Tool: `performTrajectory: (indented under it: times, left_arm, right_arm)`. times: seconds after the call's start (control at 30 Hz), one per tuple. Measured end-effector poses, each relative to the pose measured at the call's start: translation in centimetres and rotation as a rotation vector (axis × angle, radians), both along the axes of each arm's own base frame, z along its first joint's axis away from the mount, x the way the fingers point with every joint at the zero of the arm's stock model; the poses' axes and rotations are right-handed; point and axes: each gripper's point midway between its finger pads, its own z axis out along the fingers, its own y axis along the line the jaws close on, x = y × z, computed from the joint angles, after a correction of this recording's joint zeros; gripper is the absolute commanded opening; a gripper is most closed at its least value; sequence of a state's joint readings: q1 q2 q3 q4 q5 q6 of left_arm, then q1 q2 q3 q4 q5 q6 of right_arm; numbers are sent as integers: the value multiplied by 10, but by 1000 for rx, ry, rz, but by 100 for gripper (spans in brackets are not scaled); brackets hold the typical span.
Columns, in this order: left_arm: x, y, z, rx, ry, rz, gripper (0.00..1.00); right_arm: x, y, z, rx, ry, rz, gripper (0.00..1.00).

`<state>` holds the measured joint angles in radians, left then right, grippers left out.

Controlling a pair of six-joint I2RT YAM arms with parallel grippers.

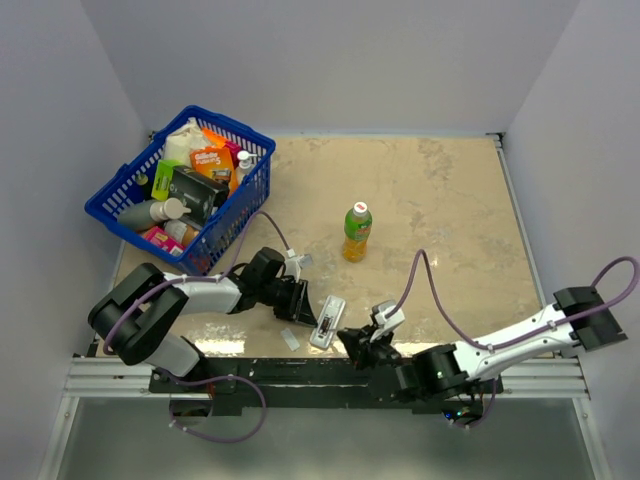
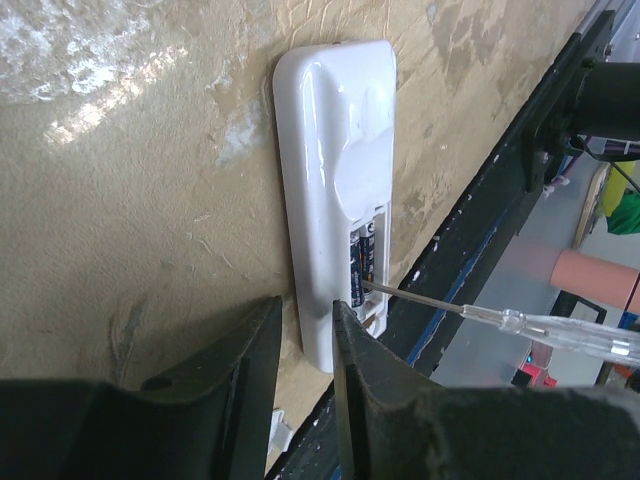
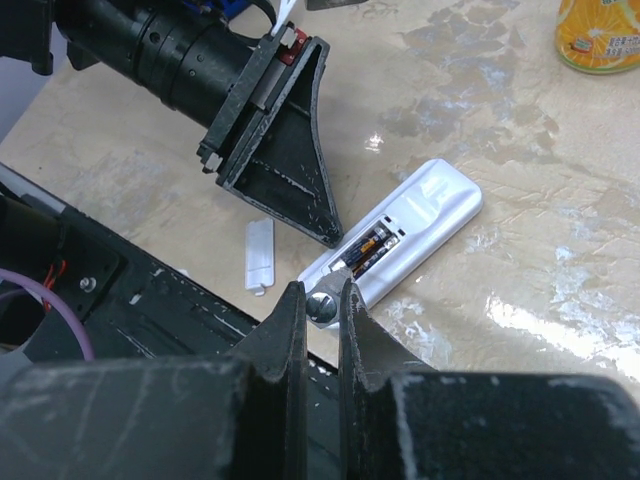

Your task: Unload the batteries from the remote control

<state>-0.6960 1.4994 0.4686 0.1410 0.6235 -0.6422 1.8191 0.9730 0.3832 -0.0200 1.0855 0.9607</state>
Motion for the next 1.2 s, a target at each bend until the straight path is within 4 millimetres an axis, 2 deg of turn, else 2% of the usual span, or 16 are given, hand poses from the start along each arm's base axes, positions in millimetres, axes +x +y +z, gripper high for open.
performTrajectory:
  times: [0.13,0.3,0.37,0.5,0.6,0.87,0.97,1.2]
  left_arm:
    - [0,0,0,2,-1,2,32]
    - [1,1,-1,7,-1,5,32]
    - [1,1,-1,7,-1,6,32]
    - [1,1,-1,7,-2,8,32]
    - [2,1,0,5,-5,9,32]
    - [3,2,0,13,-6,22,31]
    - [3,2,-2,16,-2,23,26]
    - [6,-1,-4,20,11,32,25]
  right_arm:
    - [-12,5,-4,-41,-21,3,0]
    - [-29,5,-19,-105,-18,32,0]
    - [-36,3,-29,-128,8,48,0]
    - [-55,-7,-63,-226,102,91,0]
    - [-60,-10,-75,-249,143,91,0]
    - [-60,-10,-72,-220,162,83,0]
    - [-58,-12,-70,-196,173,79,0]
    - [-53,-14,-56,-146,186,70,0]
